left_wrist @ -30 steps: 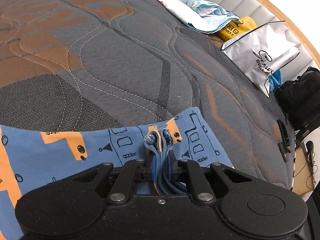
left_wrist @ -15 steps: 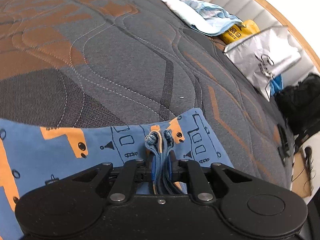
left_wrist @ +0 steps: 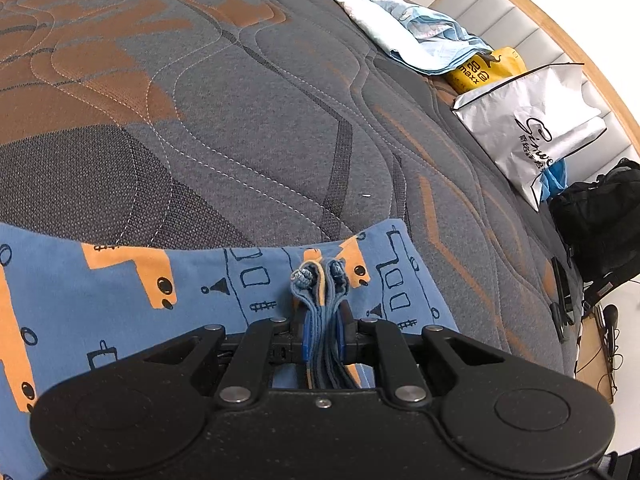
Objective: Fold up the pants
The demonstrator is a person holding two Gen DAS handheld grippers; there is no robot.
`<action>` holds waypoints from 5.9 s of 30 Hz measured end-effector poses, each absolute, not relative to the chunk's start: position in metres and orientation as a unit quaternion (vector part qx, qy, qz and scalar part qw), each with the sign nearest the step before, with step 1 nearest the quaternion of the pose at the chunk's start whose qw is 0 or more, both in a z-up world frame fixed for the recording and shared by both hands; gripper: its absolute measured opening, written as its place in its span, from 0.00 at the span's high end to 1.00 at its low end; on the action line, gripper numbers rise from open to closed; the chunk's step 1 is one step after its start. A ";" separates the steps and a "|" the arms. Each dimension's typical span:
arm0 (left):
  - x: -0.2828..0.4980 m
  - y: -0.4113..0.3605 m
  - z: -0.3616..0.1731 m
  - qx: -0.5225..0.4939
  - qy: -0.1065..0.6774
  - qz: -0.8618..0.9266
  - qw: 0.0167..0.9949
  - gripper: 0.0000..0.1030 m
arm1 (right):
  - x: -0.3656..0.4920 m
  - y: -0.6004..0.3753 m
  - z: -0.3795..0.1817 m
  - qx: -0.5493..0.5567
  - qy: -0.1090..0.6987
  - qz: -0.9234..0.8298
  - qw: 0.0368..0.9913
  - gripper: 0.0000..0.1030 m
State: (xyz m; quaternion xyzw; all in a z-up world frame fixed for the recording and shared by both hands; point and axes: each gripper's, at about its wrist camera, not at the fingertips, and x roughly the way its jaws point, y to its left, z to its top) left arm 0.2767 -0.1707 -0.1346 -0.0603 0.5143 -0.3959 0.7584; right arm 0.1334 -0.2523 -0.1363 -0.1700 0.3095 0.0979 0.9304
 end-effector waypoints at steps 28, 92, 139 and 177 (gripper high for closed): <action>0.271 -0.069 -0.119 -0.082 0.495 -0.341 0.795 0.86 | 0.147 -0.192 -0.123 -0.135 0.299 0.175 0.928 0.84; 0.191 -0.063 -0.103 -0.049 0.444 -0.338 0.828 0.01 | 0.170 -0.368 -0.094 0.010 0.357 0.139 0.924 0.02; 0.142 0.272 -0.097 -0.180 0.417 -0.035 0.890 0.01 | 0.199 0.076 -0.208 -0.484 0.173 0.305 0.802 0.25; 0.278 0.226 -0.115 -0.322 0.464 -0.220 0.796 0.51 | 0.254 0.023 -0.175 -0.267 0.220 0.261 0.901 0.79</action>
